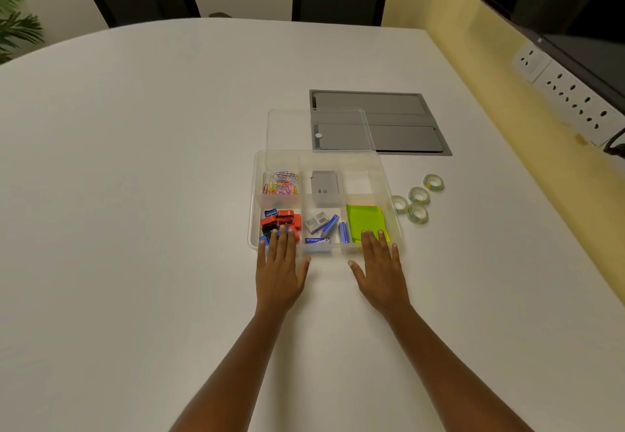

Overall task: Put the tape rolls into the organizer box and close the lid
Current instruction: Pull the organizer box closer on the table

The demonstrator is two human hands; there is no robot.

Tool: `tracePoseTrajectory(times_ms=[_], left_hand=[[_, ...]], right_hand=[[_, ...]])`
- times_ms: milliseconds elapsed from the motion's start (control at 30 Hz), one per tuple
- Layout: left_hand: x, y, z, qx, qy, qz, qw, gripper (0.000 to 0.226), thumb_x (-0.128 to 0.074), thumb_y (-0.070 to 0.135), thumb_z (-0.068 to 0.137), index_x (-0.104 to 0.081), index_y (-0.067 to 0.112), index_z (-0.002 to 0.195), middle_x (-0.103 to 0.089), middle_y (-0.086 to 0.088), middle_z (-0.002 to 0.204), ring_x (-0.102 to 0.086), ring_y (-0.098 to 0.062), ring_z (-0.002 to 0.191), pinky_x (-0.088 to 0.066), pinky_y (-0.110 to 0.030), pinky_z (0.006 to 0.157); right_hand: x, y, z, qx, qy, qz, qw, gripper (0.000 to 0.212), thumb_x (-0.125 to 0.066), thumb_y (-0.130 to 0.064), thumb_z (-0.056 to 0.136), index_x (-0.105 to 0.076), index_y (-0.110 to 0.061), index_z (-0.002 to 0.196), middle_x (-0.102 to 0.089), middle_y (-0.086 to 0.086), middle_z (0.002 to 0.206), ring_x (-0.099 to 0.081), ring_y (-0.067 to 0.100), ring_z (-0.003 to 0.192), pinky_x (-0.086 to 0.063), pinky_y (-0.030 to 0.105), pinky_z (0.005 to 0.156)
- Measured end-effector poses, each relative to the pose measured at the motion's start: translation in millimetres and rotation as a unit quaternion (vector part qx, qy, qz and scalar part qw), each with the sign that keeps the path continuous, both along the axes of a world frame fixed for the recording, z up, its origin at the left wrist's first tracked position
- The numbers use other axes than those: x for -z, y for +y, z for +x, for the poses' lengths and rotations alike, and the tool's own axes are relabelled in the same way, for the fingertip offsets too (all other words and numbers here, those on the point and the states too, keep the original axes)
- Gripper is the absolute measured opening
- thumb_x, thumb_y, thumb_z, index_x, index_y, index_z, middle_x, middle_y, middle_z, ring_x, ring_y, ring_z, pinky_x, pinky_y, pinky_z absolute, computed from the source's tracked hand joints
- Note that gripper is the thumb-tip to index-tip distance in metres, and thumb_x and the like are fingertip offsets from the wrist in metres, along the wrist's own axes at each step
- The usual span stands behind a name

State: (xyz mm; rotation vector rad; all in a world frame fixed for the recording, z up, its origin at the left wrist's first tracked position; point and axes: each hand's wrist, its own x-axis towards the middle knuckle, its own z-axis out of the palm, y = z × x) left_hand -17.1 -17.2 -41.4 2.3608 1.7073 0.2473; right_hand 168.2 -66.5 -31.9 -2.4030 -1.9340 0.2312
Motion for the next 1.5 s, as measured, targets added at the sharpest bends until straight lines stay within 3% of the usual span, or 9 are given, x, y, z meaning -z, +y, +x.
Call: tracePoseTrajectory(times_ms=[67, 167, 300, 367, 600, 733, 1000, 1267, 1500], left_hand=[[-1.2, 2.0, 0.5, 0.003, 0.004, -0.005, 1.000, 0.104, 0.042, 0.062, 0.057, 0.007, 0.016, 0.143, 0.000, -0.007, 0.158, 0.003, -0.023, 0.146, 0.011, -0.036, 0.116], [-6.7, 9.7, 2.1, -0.005, -0.012, -0.018, 1.000, 0.107, 0.039, 0.066, 0.059, 0.001, 0.016, 0.145, -0.003, -0.007, 0.158, 0.001, -0.022, 0.146, 0.002, -0.037, 0.119], [-15.8, 33.3, 6.2, -0.040, -0.060, -0.013, 0.997, 0.060, -0.023, 0.045, 0.095, -0.016, 0.012, 0.145, -0.014, -0.012, 0.157, -0.010, -0.026, 0.146, -0.008, -0.041, 0.119], [-19.5, 48.3, 6.3, -0.060, -0.061, -0.004, 0.996, 0.055, -0.032, 0.035, 0.096, -0.019, 0.011, 0.144, -0.014, -0.014, 0.156, -0.011, -0.028, 0.145, -0.009, -0.042, 0.119], [-26.9, 91.7, -0.1, -0.130, -0.032, -0.021, 0.991, 0.056, -0.041, 0.014, 0.093, -0.017, 0.005, 0.143, -0.014, -0.020, 0.155, -0.014, -0.034, 0.144, -0.016, -0.046, 0.118], [-25.0, 97.9, -2.5, -0.199, -0.117, -0.075, 0.970, 0.066, -0.045, -0.001, 0.088, -0.010, 0.005, 0.144, -0.015, -0.017, 0.156, -0.029, -0.035, 0.139, -0.035, -0.048, 0.110], [-19.7, 86.2, -1.4, -0.208, -0.196, -0.063, 0.956, 0.049, -0.018, 0.030, 0.098, -0.012, 0.019, 0.145, -0.031, -0.010, 0.151, -0.042, -0.031, 0.132, -0.038, -0.055, 0.107], [-17.9, 74.3, -3.3, -0.227, -0.190, -0.071, 0.953, 0.053, -0.036, 0.015, 0.095, -0.014, 0.012, 0.143, -0.039, -0.016, 0.145, -0.050, -0.035, 0.124, -0.047, -0.055, 0.098], [-8.8, 58.5, -7.4, -0.218, -0.139, -0.063, 0.964, 0.062, -0.046, 0.004, 0.090, -0.014, 0.006, 0.143, -0.034, -0.019, 0.147, -0.043, -0.037, 0.130, -0.042, -0.054, 0.103]], right_hand=[[-0.5, 0.9, 1.5, 0.001, 0.010, -0.003, 1.000, 0.065, -0.029, -0.044, 0.097, 0.001, -0.015, 0.147, -0.001, 0.005, 0.160, 0.004, 0.022, 0.148, 0.000, 0.040, 0.121], [-4.0, 2.2, 5.8, -0.004, 0.023, -0.009, 1.000, 0.060, -0.029, -0.042, 0.098, -0.007, -0.016, 0.148, -0.009, 0.003, 0.159, -0.002, 0.020, 0.148, -0.001, 0.042, 0.121], [-15.2, 8.9, 14.7, -0.008, 0.132, 0.076, 0.988, 0.049, -0.042, -0.023, 0.097, -0.027, -0.012, 0.144, -0.032, 0.008, 0.152, -0.025, 0.021, 0.143, -0.012, 0.043, 0.120], [-23.3, 18.8, 20.1, 0.006, 0.184, 0.132, 0.974, 0.046, -0.046, -0.013, 0.095, -0.034, -0.007, 0.140, -0.037, 0.014, 0.148, -0.032, 0.026, 0.139, -0.026, 0.041, 0.117], [-37.4, 70.2, 41.8, 0.087, 0.189, 0.125, 0.970, 0.049, -0.038, -0.002, 0.095, -0.024, -0.002, 0.143, -0.025, 0.016, 0.152, -0.028, 0.028, 0.140, -0.038, 0.035, 0.108], [-30.4, 86.6, 54.3, 0.144, 0.209, 0.069, 0.965, 0.055, -0.033, 0.010, 0.092, -0.019, 0.000, 0.144, -0.024, 0.018, 0.152, -0.038, 0.032, 0.134, -0.042, 0.036, 0.101], [-9.0, 75.7, 62.8, 0.158, 0.192, 0.052, 0.967, 0.064, -0.034, 0.016, 0.088, -0.016, -0.005, 0.146, -0.029, 0.016, 0.151, -0.057, 0.038, 0.107, -0.049, 0.038, 0.078], [-7.0, 57.5, 63.8, 0.156, 0.198, 0.069, 0.965, 0.062, -0.036, 0.014, 0.090, -0.016, -0.005, 0.146, -0.033, 0.018, 0.148, -0.060, 0.037, 0.097, -0.047, 0.032, 0.071], [-3.3, 44.3, 66.4, 0.149, 0.216, 0.067, 0.963, 0.061, -0.037, 0.011, 0.092, -0.016, -0.008, 0.146, -0.037, 0.017, 0.146, -0.059, 0.034, 0.105, -0.042, 0.025, 0.071]])
